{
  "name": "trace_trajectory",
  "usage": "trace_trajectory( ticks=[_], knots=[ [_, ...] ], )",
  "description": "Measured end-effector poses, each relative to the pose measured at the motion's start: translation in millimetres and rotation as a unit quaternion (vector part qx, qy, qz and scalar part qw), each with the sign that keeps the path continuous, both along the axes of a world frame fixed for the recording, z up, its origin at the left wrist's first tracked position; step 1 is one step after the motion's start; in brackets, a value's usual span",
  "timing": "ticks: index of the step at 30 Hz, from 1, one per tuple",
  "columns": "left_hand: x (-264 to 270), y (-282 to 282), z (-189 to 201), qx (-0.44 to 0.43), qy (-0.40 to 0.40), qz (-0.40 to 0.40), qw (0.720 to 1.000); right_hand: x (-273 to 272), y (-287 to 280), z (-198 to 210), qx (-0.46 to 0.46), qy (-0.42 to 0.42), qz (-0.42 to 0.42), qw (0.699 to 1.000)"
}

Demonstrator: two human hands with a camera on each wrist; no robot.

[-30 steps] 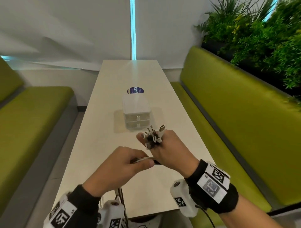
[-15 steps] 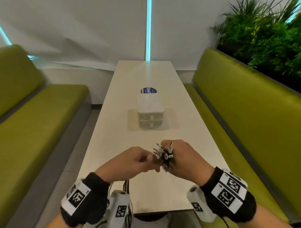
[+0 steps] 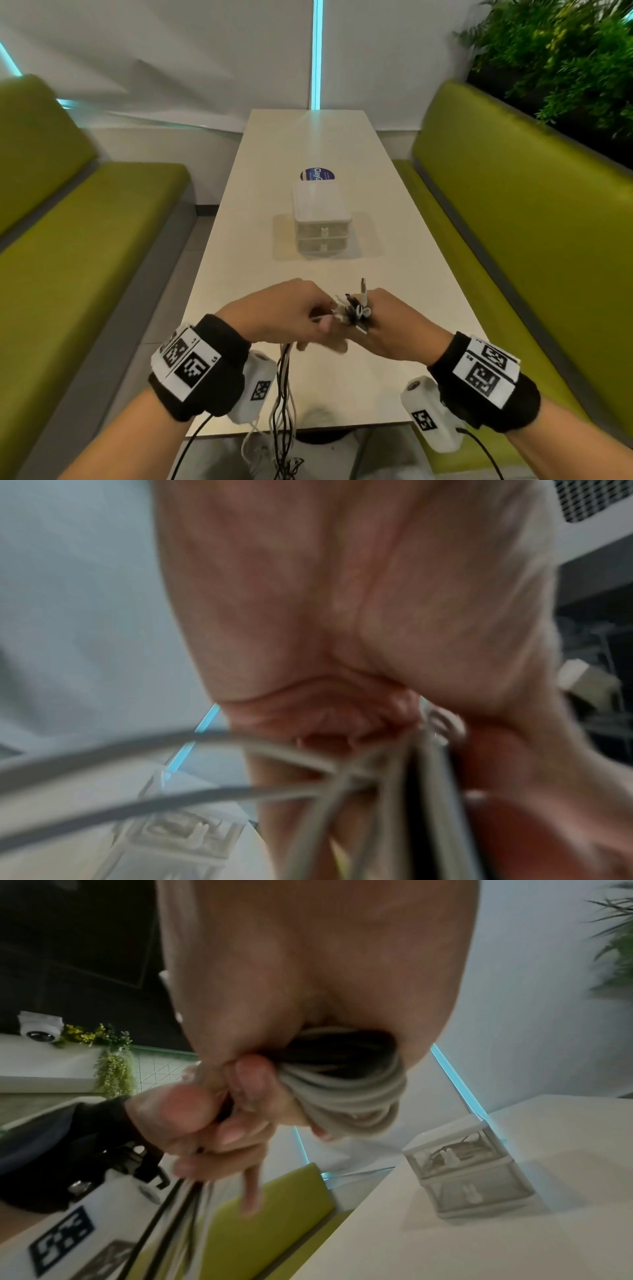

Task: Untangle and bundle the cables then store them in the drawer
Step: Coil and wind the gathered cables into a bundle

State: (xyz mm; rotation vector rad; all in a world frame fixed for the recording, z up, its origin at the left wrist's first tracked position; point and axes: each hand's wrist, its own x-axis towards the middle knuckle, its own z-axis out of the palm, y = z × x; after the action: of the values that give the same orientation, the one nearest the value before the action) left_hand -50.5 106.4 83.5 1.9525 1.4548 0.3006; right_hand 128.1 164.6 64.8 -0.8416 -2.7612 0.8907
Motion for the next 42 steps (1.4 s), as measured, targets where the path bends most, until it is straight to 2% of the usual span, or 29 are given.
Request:
trace_trajectory(
  ticks=[2,7,10,12,14,16,20,23,25,30,33,37,39,42],
  knots=[
    [-0.7,-3.9,-1.2,-0.041,-0.028,-0.005,0.999,2.3,-1.6,4.9,-0.076,-0.006,0.018,0.997],
    [-4.1,-3.3,0.4,0.01,-0.07,0.008,0.997,7.4,-3.3,23.8,-0.261,-0.022,0.023,0.965],
    [-9.3,-4.3,1.4,0.02,-0.112,0.041,0.993,11.5,-2.5,33.4,-0.342,0.044,0.023,0.938],
    [-13.7,-6.0,-1.5,0.001,-0.166,0.054,0.985,14.4,-0.4,35.2,-0.345,0.09,0.013,0.934],
    [-13.6,-11.2,-7.6,-0.022,-0.235,0.06,0.97,15.4,1.5,31.2,-0.336,0.118,-0.003,0.934],
    [-8.6,-18.0,-15.5,-0.037,-0.298,0.079,0.951,15.4,3.1,25.1,-0.361,0.147,-0.031,0.92],
    [6.7,-21.3,-26.5,-0.06,-0.417,0.187,0.887,6.0,6.1,18.0,-0.395,0.25,-0.112,0.877],
    [19.3,-14.2,-20.8,-0.019,-0.461,0.274,0.844,-7.8,3.1,13.9,-0.361,0.317,-0.185,0.857],
    [26.3,-10.6,-16.3,0.028,-0.458,0.301,0.836,-16.2,0.2,13.8,-0.316,0.332,-0.202,0.865],
    [45.6,-9.4,-21.1,0.131,-0.389,0.327,0.851,-29.5,-5.4,8.4,-0.239,0.363,-0.245,0.867],
    [61.7,-8.2,-23.4,0.174,-0.362,0.328,0.855,-40.3,-10.6,-4.9,-0.236,0.401,-0.292,0.836],
    [65.4,-7.3,-28.4,0.172,-0.338,0.326,0.866,-46.1,-10.1,-6.6,-0.316,0.415,-0.334,0.785],
    [63.8,-11.3,-31.1,0.179,-0.273,0.313,0.892,-45.3,-10.2,-2.8,-0.348,0.424,-0.328,0.769],
    [60.2,-14.1,-28.9,0.188,-0.119,0.276,0.935,-42.1,-5.7,-4.6,-0.402,0.428,-0.322,0.743]
  ],
)
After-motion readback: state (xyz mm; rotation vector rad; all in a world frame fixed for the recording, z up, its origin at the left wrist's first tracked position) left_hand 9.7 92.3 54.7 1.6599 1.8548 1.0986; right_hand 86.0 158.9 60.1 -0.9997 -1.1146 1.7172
